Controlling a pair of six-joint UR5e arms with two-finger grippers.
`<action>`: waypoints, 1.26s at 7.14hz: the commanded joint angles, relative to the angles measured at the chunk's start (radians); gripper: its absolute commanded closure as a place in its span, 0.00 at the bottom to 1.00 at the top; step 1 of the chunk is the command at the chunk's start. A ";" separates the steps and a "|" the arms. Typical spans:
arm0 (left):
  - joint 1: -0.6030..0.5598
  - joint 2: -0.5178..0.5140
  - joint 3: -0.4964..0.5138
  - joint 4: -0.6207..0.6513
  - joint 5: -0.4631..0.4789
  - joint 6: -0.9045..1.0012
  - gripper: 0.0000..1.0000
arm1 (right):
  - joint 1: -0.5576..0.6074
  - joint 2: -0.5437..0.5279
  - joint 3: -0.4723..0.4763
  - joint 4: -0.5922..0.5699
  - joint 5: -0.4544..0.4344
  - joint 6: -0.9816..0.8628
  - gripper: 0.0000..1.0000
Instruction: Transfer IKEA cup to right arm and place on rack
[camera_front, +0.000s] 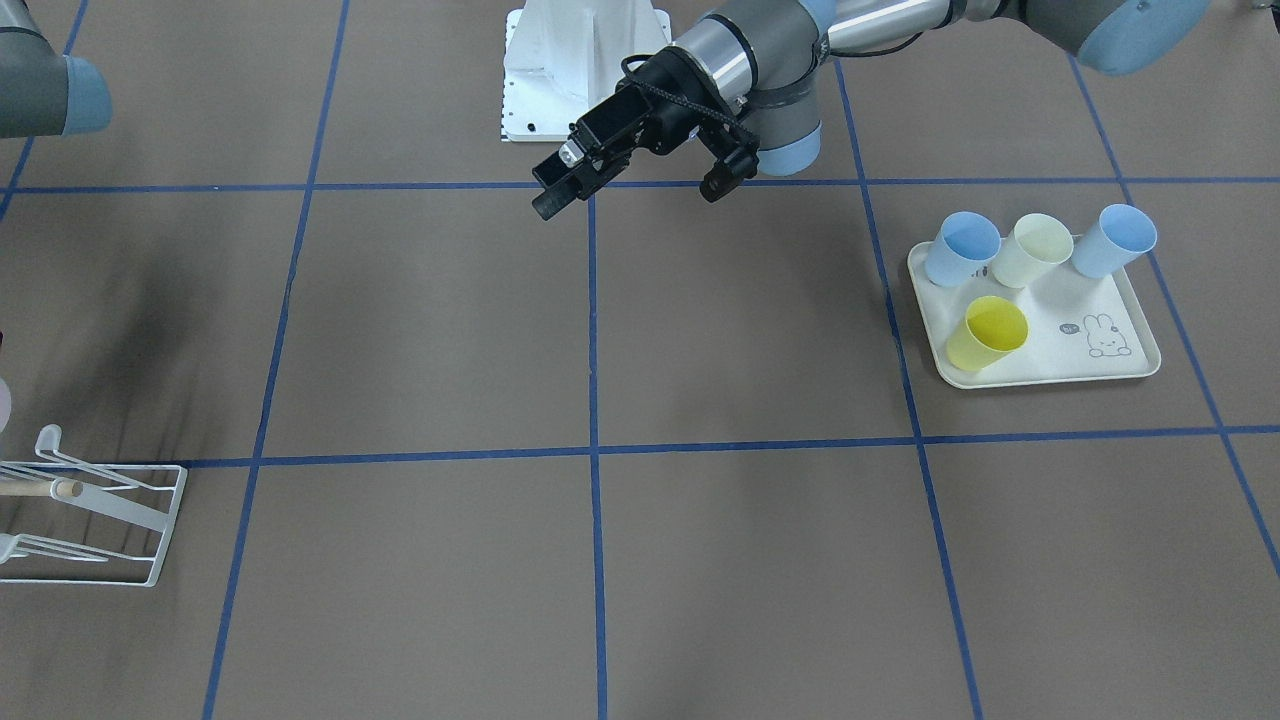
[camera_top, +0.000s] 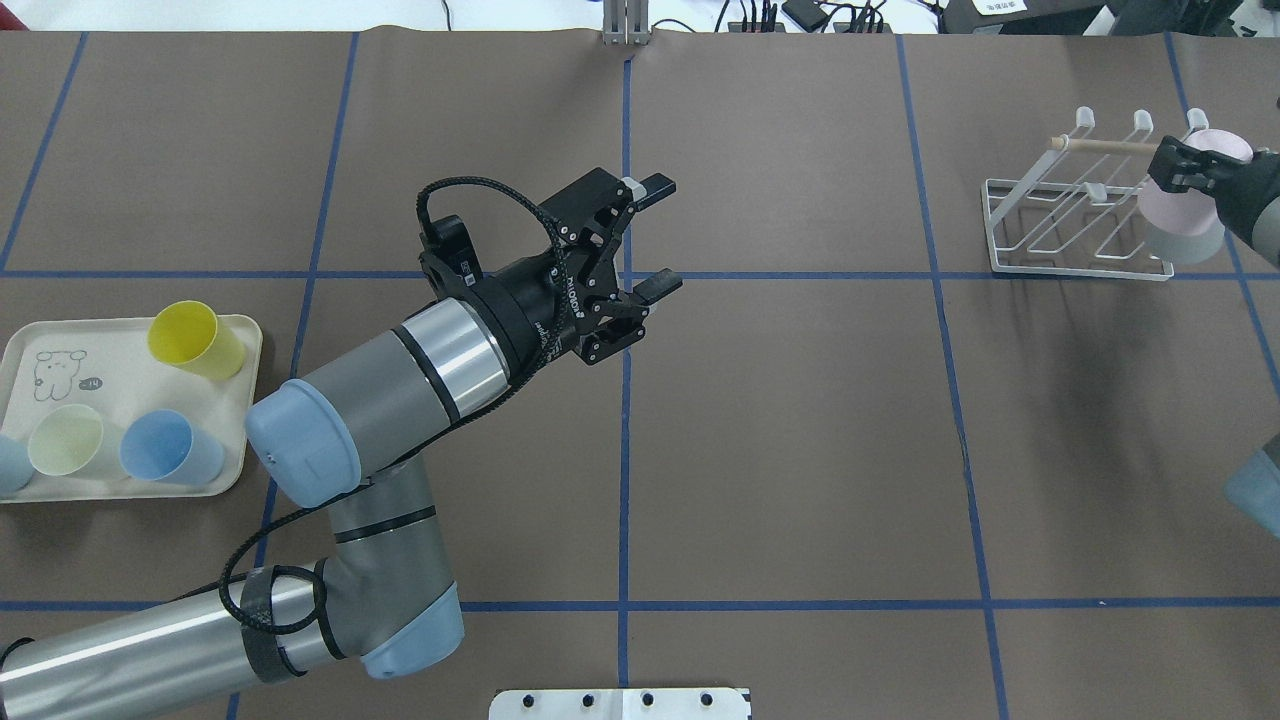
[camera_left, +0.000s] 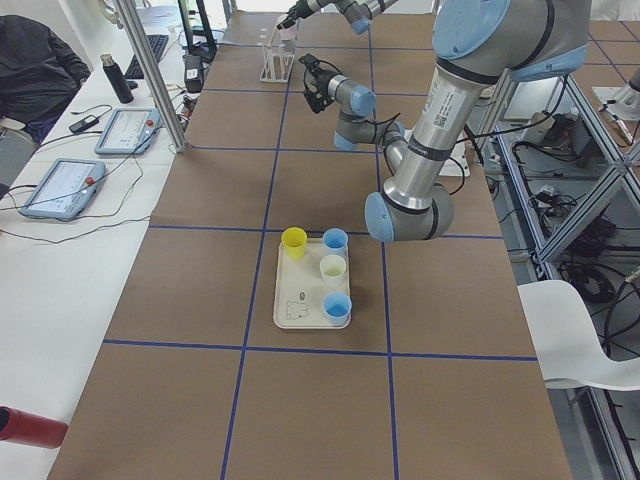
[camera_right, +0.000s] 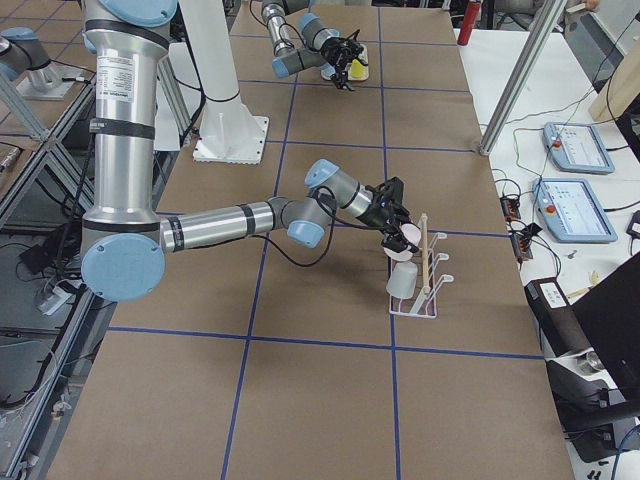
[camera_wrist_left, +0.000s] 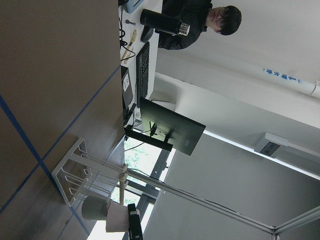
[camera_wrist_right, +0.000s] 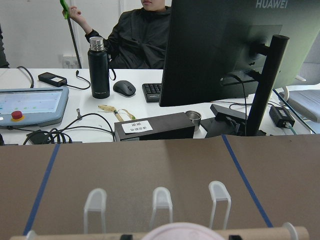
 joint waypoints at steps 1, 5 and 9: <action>0.002 0.003 0.003 0.000 0.000 0.000 0.00 | -0.032 0.037 -0.012 -0.020 -0.029 0.000 1.00; 0.004 0.003 0.003 -0.002 0.000 -0.002 0.00 | -0.030 0.054 -0.002 -0.045 -0.038 -0.036 1.00; 0.007 0.001 0.009 0.000 0.002 -0.002 0.00 | -0.029 0.037 -0.009 -0.043 -0.037 -0.036 1.00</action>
